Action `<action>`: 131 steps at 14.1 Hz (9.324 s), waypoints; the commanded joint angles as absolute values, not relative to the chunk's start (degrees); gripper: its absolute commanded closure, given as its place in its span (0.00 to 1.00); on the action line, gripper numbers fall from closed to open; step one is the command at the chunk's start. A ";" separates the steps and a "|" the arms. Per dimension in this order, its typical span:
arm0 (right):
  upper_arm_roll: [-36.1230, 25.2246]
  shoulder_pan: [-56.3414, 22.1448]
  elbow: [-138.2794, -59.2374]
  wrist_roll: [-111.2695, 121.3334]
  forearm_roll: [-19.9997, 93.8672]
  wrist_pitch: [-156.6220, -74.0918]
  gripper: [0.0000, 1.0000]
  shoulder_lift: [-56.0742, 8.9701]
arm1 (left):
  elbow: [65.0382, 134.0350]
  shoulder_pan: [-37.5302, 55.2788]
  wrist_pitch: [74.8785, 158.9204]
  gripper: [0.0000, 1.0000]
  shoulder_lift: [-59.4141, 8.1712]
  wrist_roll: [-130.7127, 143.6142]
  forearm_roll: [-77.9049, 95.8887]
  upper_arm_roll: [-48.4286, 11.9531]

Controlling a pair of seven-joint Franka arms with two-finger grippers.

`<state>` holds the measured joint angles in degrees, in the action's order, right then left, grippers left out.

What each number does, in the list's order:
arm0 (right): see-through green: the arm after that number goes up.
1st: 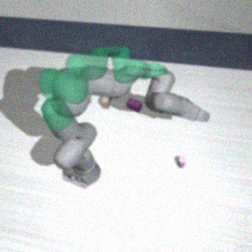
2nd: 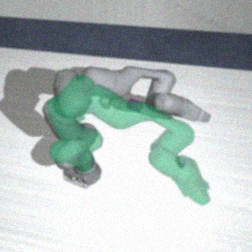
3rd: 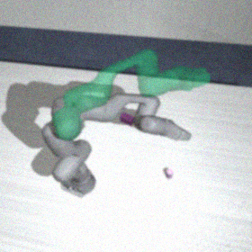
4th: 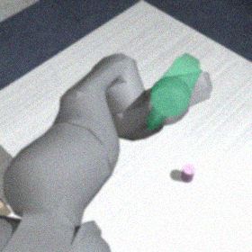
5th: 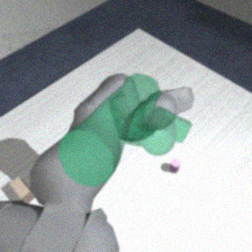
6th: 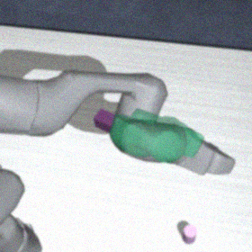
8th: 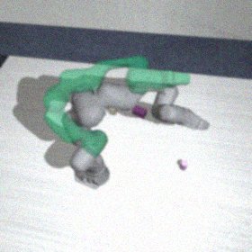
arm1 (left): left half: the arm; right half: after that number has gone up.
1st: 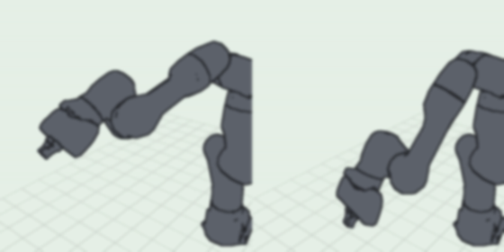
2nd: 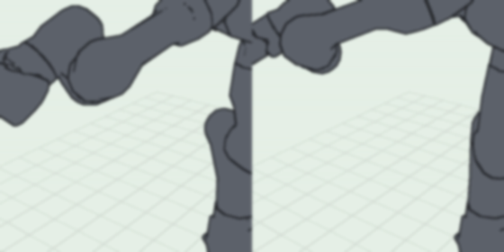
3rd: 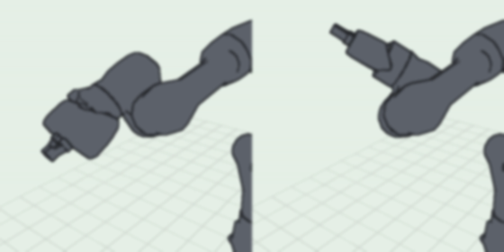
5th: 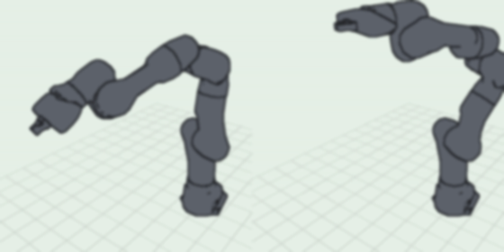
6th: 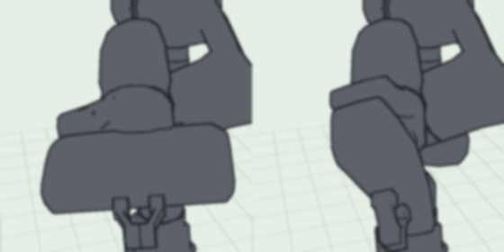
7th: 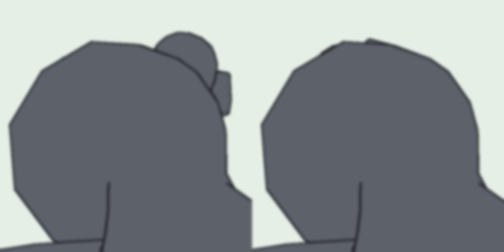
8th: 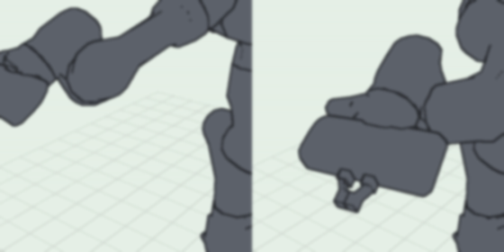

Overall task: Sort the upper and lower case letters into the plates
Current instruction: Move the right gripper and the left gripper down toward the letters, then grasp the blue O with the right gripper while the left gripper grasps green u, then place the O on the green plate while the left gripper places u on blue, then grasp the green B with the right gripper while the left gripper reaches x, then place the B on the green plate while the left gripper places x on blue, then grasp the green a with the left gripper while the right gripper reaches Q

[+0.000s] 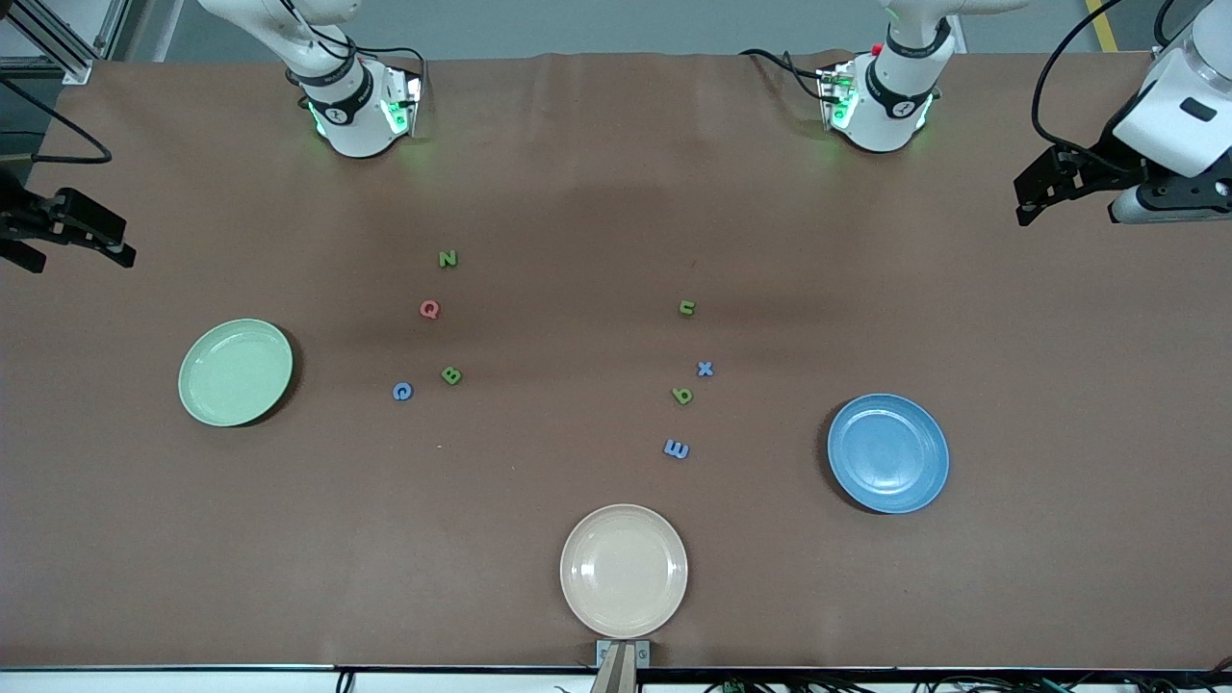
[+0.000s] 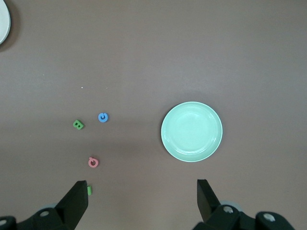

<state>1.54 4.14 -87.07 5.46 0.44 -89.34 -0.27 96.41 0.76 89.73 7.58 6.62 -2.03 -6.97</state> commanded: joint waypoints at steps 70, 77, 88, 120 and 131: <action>-0.18 10.22 -118.57 22.63 -1.05 -133.34 0.00 -23.91 | 103.62 -3.52 137.91 0.01 -34.47 82.61 -28.22 -19.33; 0.18 -8.23 -117.86 -16.82 7.99 -132.35 0.00 -22.67 | 104.24 1.48 131.83 0.06 -35.06 84.55 -28.21 -30.41; 0.09 -21.88 -118.21 -53.70 8.09 -145.54 0.01 -29.18 | 105.38 8.96 138.16 0.34 -40.43 80.51 -31.37 -30.23; -16.96 -3.78 -128.58 12.03 6.42 -140.97 0.79 -18.98 | 102.49 -15.57 129.21 0.00 -34.01 57.17 -32.52 -37.77; -16.26 -22.73 -130.42 24.79 6.94 -137.46 0.00 -14.51 | 87.45 13.35 128.76 0.07 -48.33 90.17 -31.29 -29.63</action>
<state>-16.00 -17.84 -127.41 23.03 6.58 -137.14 -17.18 89.80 10.87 129.95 -46.77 88.95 -31.94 -31.99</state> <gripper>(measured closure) 0.000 0.026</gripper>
